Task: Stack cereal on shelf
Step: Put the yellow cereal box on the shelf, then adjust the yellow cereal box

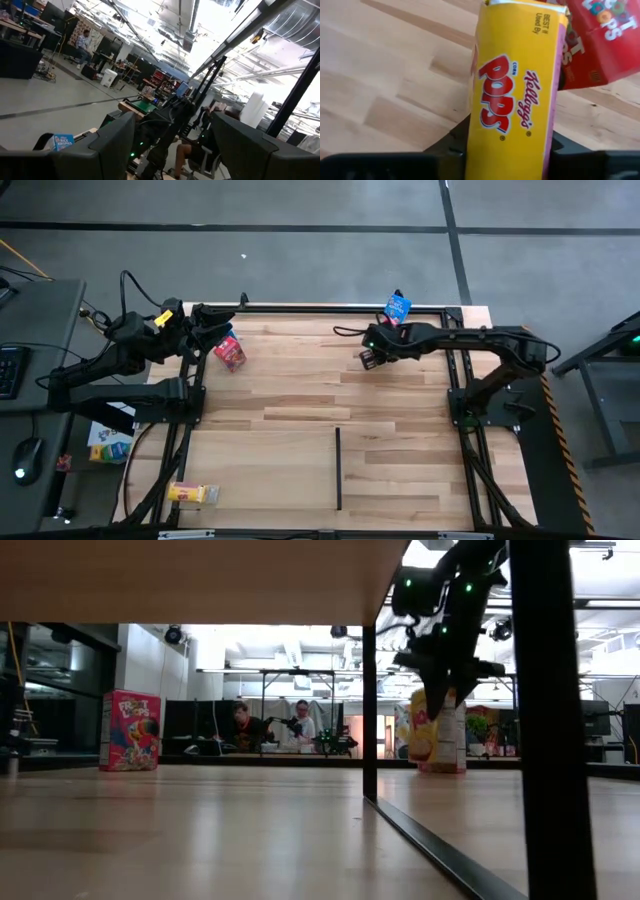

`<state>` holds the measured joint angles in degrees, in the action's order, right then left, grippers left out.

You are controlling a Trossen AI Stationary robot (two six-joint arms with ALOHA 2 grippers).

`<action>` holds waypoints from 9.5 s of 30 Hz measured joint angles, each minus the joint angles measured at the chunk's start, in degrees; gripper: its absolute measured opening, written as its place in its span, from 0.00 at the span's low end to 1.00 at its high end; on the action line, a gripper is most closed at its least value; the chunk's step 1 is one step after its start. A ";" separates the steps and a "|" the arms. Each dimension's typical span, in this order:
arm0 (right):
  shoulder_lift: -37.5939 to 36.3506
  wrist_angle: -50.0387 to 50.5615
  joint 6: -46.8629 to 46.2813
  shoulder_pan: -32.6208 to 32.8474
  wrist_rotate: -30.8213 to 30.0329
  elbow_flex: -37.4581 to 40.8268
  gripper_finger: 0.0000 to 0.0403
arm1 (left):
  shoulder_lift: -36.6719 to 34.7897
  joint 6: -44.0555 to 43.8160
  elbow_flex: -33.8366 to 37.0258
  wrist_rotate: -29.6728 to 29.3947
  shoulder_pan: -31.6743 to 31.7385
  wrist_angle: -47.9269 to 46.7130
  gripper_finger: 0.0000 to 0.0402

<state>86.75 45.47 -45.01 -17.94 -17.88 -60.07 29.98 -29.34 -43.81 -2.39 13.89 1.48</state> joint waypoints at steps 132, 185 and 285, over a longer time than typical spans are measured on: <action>25.10 18.36 24.37 42.10 9.26 -61.88 0.28 | 0.39 -1.03 0.00 1.29 0.01 5.68 0.64; 28.05 24.11 18.05 42.84 12.61 -67.54 0.65 | 0.39 -1.97 0.00 1.33 0.01 5.73 0.64; 23.28 34.69 16.96 38.60 -5.88 -74.25 0.65 | 64.76 -17.02 -71.28 0.99 -74.68 -91.49 0.62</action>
<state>110.04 80.16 -28.05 20.67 -23.77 -134.32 94.74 -46.36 -115.09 -1.40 -60.79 -90.02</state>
